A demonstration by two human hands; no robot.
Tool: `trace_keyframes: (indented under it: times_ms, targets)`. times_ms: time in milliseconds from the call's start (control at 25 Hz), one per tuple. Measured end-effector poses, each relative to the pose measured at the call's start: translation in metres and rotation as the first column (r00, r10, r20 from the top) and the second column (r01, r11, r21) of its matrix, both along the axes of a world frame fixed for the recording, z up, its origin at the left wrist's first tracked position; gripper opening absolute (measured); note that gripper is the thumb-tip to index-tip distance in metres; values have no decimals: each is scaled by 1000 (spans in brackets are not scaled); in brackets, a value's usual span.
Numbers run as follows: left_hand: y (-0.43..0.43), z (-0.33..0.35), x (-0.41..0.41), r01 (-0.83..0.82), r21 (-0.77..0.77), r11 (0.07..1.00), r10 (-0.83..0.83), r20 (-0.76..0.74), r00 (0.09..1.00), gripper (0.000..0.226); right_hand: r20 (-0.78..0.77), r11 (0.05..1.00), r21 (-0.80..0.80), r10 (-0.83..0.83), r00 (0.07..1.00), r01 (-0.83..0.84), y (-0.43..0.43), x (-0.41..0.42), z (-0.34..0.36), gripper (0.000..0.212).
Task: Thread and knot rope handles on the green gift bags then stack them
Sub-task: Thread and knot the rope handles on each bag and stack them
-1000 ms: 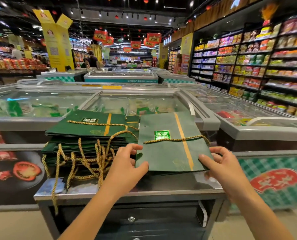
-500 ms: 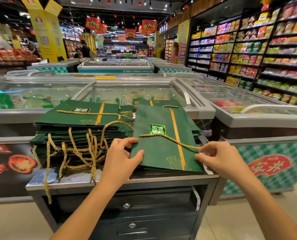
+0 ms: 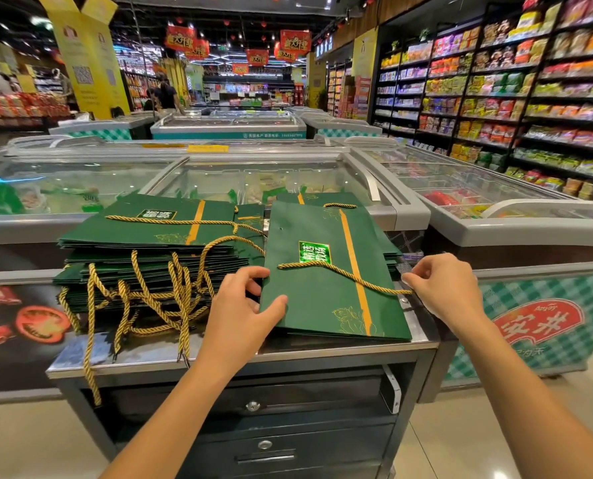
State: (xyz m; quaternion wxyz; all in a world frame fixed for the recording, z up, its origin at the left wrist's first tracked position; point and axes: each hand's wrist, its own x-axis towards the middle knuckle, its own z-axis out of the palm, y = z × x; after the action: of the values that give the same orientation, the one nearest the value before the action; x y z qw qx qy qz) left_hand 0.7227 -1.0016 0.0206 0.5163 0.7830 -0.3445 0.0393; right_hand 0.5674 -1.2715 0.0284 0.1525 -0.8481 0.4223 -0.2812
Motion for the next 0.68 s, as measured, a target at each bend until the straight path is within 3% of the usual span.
trace_keyframes:
  times_ms: [200,360,520,680]
  targets:
    - [2,4,0,73,6,997,-71,-165,984,54,216,985,-97,160,963,-142,17,18,-5,13]
    - [15,10,-14,242,61,968,-202,-381,902,66,369,960,-42,273,888,-277,33,36,11,11]
    - [26,11,-27,407,194,893,-299,-421,856,76,366,857,97,442,819,-506,51,67,17,7]
    - [33,15,-27,459,278,844,-310,-444,840,65,340,820,127,493,801,-558,68,88,14,7]
